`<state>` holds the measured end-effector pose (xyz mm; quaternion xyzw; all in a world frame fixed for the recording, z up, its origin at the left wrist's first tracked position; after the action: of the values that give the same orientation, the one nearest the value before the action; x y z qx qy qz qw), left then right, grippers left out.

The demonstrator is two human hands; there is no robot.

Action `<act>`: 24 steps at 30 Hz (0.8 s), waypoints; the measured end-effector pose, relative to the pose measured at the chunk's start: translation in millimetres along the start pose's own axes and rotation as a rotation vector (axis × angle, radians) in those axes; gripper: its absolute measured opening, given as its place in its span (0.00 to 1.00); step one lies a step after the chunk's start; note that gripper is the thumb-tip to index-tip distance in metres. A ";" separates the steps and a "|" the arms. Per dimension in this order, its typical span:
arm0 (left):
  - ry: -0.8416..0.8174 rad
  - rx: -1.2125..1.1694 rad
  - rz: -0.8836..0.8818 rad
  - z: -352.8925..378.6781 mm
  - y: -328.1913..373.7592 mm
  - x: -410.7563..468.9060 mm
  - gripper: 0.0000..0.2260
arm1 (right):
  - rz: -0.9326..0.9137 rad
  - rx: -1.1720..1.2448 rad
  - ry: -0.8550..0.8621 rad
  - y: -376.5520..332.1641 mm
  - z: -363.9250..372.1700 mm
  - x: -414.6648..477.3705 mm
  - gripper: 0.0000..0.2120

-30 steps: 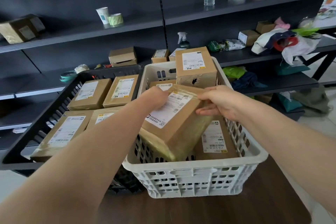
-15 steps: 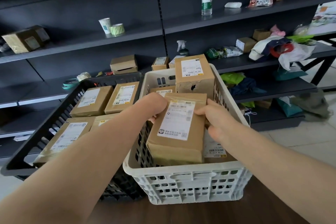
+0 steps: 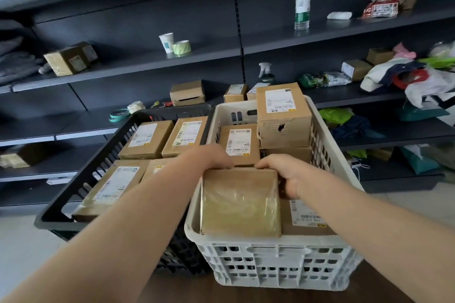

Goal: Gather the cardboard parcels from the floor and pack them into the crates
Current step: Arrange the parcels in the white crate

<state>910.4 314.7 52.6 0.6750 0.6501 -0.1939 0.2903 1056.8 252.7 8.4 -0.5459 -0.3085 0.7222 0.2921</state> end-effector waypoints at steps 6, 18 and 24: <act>0.021 -0.039 -0.003 11.7 -0.9 21.1 0.17 | 0.010 -0.067 0.068 2.7 -8.2 31.8 0.02; -0.009 0.338 0.032 41.5 11.7 42.6 0.08 | 0.054 -0.449 0.139 14.2 -3.9 50.6 0.20; 0.103 0.077 0.045 29.6 18.4 47.0 0.11 | 0.070 -0.449 0.207 8.9 -24.8 53.6 0.22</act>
<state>935.8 331.8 2.7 0.7093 0.6408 -0.1769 0.2346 1067.5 290.8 -36.4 -0.6786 -0.4106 0.5853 0.1684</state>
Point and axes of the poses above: each hand's wrist, its own x-axis towards the middle knuckle, its own z-axis out of the palm, y = z × x, the point moved 4 cm from there along x, towards the middle knuckle, and after that the axes turned 13 degrees about -y, right-handed, at the moved point
